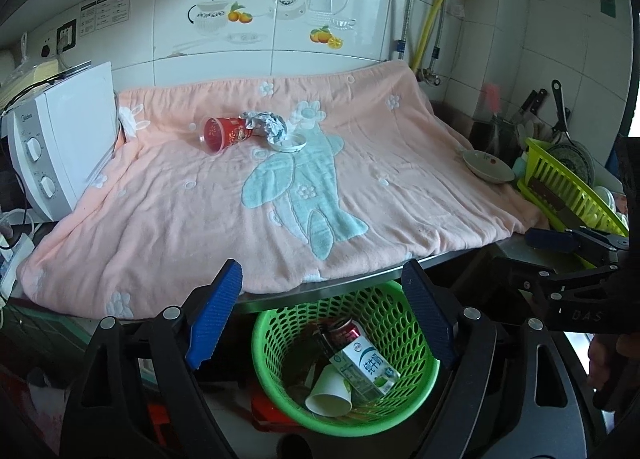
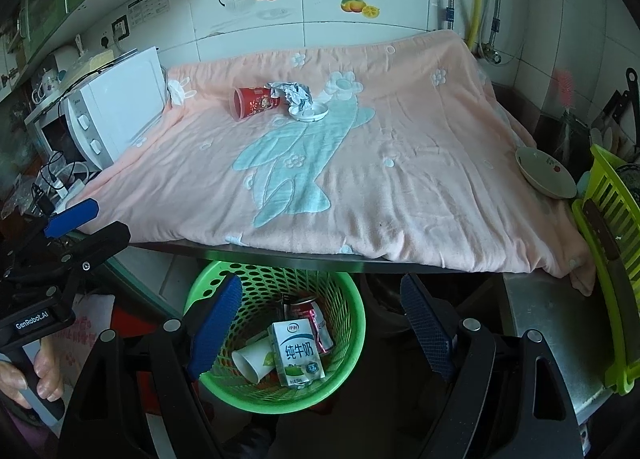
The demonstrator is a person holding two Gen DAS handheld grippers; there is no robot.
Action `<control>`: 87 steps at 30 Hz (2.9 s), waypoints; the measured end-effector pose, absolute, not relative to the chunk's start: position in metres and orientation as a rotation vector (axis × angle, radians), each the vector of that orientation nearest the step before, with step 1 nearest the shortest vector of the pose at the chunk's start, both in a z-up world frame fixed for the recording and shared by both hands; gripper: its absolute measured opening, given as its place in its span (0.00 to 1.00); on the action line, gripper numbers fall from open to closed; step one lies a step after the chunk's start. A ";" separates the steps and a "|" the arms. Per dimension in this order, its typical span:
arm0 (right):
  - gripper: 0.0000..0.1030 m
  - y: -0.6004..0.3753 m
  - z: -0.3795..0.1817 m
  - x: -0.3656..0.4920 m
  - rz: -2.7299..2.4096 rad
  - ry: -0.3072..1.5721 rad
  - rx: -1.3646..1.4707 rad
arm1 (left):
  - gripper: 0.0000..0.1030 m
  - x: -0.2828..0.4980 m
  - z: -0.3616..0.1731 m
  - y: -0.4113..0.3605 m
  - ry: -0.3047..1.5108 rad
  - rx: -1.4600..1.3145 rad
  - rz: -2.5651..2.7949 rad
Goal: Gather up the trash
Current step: 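Move right tool to the crumpled grey paper while left tool approaches the red cup, then close right tool on the crumpled grey paper and lift it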
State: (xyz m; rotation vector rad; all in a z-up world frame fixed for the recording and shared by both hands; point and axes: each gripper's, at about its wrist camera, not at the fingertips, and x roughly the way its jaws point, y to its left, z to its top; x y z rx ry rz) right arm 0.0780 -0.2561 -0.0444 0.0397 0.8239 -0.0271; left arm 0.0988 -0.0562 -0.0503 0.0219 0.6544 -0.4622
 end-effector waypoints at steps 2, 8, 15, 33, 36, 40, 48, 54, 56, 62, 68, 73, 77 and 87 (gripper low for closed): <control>0.77 -0.256 -0.046 0.090 -0.013 0.836 0.041 | 0.81 0.103 -0.051 -0.053 0.658 0.027 -0.445; 0.77 -0.258 -0.049 0.140 0.018 0.871 0.047 | 0.81 0.128 -0.054 -0.037 0.681 0.018 -0.407; 0.77 -0.254 -0.048 0.223 0.049 0.888 0.030 | 0.81 0.172 -0.061 -0.012 0.707 -0.020 -0.364; 0.77 -0.241 -0.072 0.488 0.090 0.943 0.008 | 0.81 0.281 -0.098 0.051 0.785 -0.053 -0.291; 0.77 -0.239 -0.081 0.520 0.094 0.957 0.015 | 0.81 0.292 -0.103 0.060 0.797 -0.059 -0.279; 0.77 -0.237 -0.093 0.559 0.092 0.974 0.011 | 0.81 0.302 -0.112 0.074 0.818 -0.067 -0.264; 0.77 -0.236 -0.113 0.613 0.069 1.006 -0.048 | 0.81 0.310 -0.132 0.101 0.865 -0.079 -0.207; 0.77 -0.236 -0.127 0.638 0.074 1.036 -0.041 | 0.81 0.315 -0.141 0.108 0.890 -0.093 -0.189; 0.76 -0.237 -0.131 0.642 0.082 1.044 -0.024 | 0.81 0.316 -0.142 0.108 0.894 -0.087 -0.186; 0.42 -0.229 -0.130 0.639 0.109 1.013 -0.015 | 0.81 0.330 -0.138 0.106 0.893 -0.102 -0.203; 0.38 -0.230 -0.104 0.606 0.124 0.945 -0.017 | 0.86 0.369 -0.120 0.082 0.846 -0.085 -0.249; 0.35 -0.234 -0.081 0.567 0.143 0.897 -0.040 | 0.92 0.414 -0.105 0.046 0.800 -0.032 -0.336; 0.35 -0.238 -0.069 0.532 0.160 0.881 -0.043 | 0.95 0.456 -0.103 0.020 0.798 -0.006 -0.416; 0.34 -0.249 -0.068 0.454 0.190 0.872 -0.010 | 0.95 0.554 -0.119 -0.007 0.847 -0.070 -0.562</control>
